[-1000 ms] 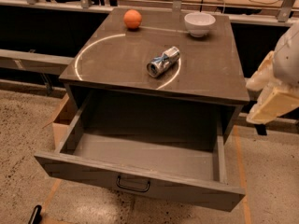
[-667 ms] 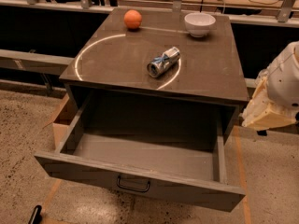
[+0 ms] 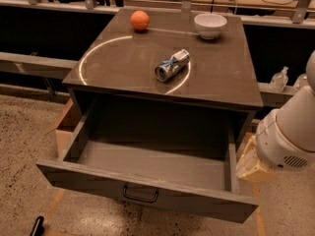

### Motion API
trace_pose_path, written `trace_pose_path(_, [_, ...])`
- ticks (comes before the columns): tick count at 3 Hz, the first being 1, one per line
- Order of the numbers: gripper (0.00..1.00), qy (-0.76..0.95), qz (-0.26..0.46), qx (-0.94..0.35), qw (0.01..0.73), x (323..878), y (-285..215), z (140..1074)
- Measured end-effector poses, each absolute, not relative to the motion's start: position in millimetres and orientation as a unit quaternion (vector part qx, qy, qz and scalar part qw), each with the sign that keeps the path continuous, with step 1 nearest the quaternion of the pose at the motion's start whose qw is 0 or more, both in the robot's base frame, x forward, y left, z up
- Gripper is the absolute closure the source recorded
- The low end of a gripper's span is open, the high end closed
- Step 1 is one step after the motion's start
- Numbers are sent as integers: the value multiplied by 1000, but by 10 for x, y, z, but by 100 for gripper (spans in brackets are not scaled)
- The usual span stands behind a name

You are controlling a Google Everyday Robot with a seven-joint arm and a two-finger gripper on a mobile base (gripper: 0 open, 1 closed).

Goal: Close top drawer

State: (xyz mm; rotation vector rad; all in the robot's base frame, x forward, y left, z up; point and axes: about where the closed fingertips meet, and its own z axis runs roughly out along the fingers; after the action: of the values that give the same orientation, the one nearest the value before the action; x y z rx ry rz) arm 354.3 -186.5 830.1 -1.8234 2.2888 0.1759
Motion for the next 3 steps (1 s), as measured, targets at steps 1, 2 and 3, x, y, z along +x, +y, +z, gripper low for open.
trace_pose_path(1, [100,776,61,-619,104,3534,-1862,8283])
trace_pose_path(2, [100,776,79,-621,83,3423,-1796,8133])
trace_pose_path(3, [100,777,93,-619,67,3294,-1698,7960])
